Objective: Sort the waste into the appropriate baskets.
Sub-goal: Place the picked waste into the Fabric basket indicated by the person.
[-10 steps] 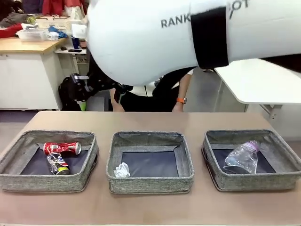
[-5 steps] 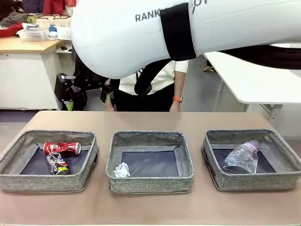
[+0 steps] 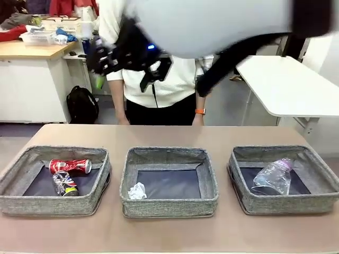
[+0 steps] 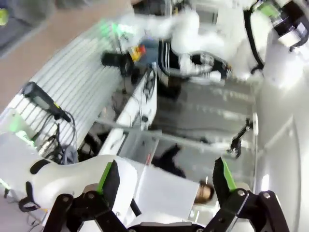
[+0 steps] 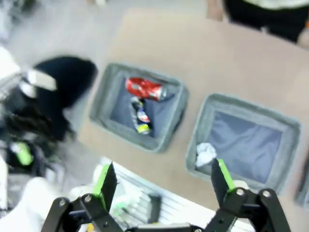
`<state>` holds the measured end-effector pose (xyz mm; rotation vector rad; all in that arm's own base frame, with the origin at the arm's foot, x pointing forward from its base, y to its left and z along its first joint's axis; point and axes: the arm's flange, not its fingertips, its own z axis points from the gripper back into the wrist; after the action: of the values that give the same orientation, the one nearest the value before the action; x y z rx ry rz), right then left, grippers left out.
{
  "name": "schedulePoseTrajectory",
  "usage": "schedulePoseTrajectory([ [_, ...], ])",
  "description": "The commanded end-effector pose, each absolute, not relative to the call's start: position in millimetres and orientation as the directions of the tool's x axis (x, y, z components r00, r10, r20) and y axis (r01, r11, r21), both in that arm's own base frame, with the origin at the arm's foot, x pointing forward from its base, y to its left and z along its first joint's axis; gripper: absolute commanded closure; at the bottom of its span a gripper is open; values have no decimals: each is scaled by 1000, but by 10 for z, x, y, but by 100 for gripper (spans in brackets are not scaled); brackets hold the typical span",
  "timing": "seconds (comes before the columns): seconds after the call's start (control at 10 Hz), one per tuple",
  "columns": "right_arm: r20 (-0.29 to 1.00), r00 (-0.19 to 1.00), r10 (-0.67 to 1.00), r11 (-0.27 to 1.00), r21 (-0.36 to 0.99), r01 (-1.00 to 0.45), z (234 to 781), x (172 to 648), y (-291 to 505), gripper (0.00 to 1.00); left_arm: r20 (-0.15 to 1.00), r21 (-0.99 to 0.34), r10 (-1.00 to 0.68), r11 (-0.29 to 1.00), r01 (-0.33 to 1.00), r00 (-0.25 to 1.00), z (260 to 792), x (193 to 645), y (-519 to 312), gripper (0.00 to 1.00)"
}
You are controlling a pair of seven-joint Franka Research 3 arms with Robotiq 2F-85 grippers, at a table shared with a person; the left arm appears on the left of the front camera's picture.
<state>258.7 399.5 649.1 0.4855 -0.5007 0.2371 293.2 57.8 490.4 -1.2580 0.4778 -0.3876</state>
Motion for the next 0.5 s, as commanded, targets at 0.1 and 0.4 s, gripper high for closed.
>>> schedulePoseTrajectory([
  [0.1, 465, 878, -114, 691, 673, -266, 6160, 2189, 2779, 0, -110, -983, -715, 181, 31, 691, 5189, 2975, 640, 0],
  [0.4, 260, 959, -111, 520, 838, -167, 5830, 2420, 1541, 0, -79, -990, -674, 141, 24, 734, 4966, 2632, 457, 0],
])
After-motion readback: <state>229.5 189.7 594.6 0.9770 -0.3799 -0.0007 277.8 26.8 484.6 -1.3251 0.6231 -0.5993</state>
